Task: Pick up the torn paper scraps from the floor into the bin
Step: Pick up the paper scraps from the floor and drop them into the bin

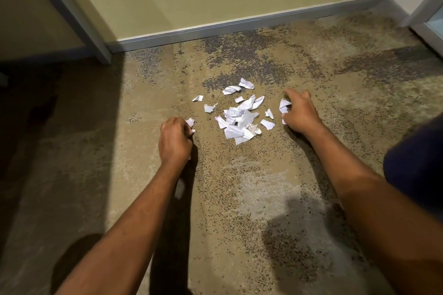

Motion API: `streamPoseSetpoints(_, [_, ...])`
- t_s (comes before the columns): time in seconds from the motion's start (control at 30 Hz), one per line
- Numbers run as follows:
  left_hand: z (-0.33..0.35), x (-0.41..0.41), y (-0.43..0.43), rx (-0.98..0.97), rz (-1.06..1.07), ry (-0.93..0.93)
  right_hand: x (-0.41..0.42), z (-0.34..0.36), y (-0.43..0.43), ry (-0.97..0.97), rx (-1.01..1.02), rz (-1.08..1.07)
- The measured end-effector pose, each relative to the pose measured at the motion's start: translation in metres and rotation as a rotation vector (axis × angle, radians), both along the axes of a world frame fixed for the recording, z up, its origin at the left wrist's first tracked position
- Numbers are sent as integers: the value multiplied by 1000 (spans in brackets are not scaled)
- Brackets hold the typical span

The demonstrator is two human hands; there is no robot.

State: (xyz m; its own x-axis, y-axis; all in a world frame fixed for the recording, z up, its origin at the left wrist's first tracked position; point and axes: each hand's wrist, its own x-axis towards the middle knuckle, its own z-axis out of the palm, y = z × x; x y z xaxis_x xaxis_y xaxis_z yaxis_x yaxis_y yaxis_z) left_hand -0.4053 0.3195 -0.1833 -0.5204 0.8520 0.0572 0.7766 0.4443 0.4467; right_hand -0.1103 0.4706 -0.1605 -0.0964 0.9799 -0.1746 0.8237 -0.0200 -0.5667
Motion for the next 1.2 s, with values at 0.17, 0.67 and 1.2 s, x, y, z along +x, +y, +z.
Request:
streamPoseSetpoints(0.17, [-5, -6, 6, 60, -2, 8, -7, -6, 8, -55, 30, 46])
streamPoseSetpoints(0.67, [17, 60, 42, -84, -201, -286, -51, 10, -30, -43, -138, 268])
streamPoseSetpoints(1.2, [26, 104, 25, -25, -20, -714, -70, 24, -75, 431, -370, 8])
